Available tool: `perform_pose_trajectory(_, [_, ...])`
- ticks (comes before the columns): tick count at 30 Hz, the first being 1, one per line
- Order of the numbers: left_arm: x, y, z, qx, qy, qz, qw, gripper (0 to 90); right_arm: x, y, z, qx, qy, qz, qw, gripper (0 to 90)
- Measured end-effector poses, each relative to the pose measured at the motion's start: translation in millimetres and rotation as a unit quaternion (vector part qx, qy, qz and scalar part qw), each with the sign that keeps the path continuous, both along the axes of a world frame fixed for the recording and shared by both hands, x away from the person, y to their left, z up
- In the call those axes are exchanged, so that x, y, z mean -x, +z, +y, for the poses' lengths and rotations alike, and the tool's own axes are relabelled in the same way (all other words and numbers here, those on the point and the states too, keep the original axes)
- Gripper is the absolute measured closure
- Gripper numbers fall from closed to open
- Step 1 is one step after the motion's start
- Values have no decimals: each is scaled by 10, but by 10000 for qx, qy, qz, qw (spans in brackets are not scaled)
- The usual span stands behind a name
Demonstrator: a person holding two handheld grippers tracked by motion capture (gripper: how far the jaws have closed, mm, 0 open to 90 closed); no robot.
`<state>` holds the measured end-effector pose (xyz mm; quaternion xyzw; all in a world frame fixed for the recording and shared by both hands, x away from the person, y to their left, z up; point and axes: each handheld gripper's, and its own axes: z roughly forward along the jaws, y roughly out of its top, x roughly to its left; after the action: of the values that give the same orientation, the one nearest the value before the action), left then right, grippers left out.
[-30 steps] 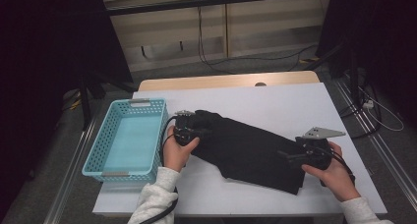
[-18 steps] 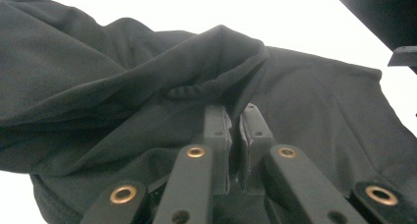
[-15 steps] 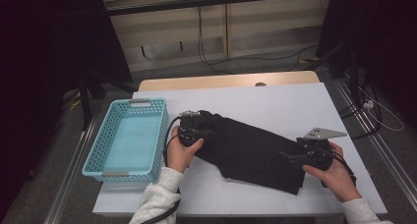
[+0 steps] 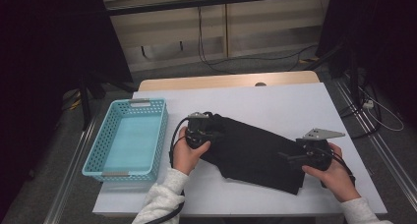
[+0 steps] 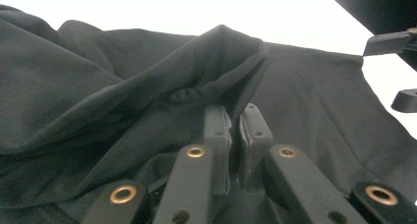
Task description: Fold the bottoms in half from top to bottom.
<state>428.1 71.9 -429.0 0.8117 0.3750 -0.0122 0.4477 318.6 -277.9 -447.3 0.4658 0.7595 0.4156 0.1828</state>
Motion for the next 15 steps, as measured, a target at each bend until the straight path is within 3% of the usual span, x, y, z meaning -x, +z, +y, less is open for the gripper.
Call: perform_pose_trajectory(15, [59,-4,-117,-24,-245,-43,9997,843,8,-5,-15,11,-39,-14,10000,114])
